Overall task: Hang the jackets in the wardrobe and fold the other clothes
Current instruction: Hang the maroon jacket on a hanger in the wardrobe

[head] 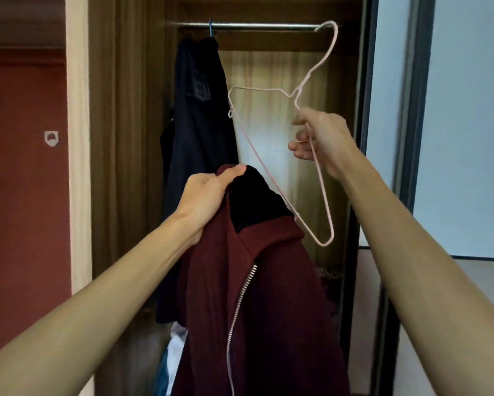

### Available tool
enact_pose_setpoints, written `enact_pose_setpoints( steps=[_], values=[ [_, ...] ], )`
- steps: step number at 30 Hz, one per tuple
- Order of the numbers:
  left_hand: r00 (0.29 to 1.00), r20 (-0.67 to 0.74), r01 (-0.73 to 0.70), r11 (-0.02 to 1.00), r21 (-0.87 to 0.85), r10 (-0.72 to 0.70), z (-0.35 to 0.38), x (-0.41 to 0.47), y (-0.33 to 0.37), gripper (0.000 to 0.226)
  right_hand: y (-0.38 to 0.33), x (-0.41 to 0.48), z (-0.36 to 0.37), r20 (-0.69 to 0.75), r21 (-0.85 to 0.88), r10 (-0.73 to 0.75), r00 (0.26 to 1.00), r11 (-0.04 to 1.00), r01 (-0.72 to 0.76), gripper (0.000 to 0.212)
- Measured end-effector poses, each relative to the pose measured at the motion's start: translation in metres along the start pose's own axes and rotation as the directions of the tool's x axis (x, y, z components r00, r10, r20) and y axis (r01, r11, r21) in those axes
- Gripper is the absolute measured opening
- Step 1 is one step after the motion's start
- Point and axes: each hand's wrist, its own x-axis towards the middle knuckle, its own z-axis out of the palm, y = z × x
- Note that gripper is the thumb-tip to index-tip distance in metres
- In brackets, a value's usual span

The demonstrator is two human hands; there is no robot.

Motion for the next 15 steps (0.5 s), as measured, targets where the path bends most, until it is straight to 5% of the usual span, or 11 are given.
enact_pose_setpoints(
  steps=[5, 9, 12, 15],
  values=[
    [0.997, 0.049, 0.059, 0.998, -0.016, -0.058, -0.008, -0.071, 0.011, 0.068, -0.022, -0.066, -0.011, -0.004, -0.204, 0.099, 0.995, 0.974, -0.098, 0.055],
    [0.984, 0.085, 0.159, 0.987, -0.008, -0.158, -0.012, -0.128, 0.004, 0.057, -0.027, -0.140, -0.026, 0.092, -0.080, 0.159, 0.983, 0.985, -0.152, 0.047],
    [0.963, 0.114, 0.243, 0.970, 0.014, -0.243, -0.014, -0.163, -0.007, 0.046, -0.035, -0.191, -0.038, 0.049, -0.199, 0.137, 0.989, 0.972, -0.124, 0.044],
    [0.942, 0.121, 0.308, 0.950, 0.055, -0.312, -0.013, -0.190, -0.022, 0.046, -0.034, -0.233, -0.051, 0.013, -0.089, 0.075, 0.997, 0.993, -0.074, 0.041]
  ],
)
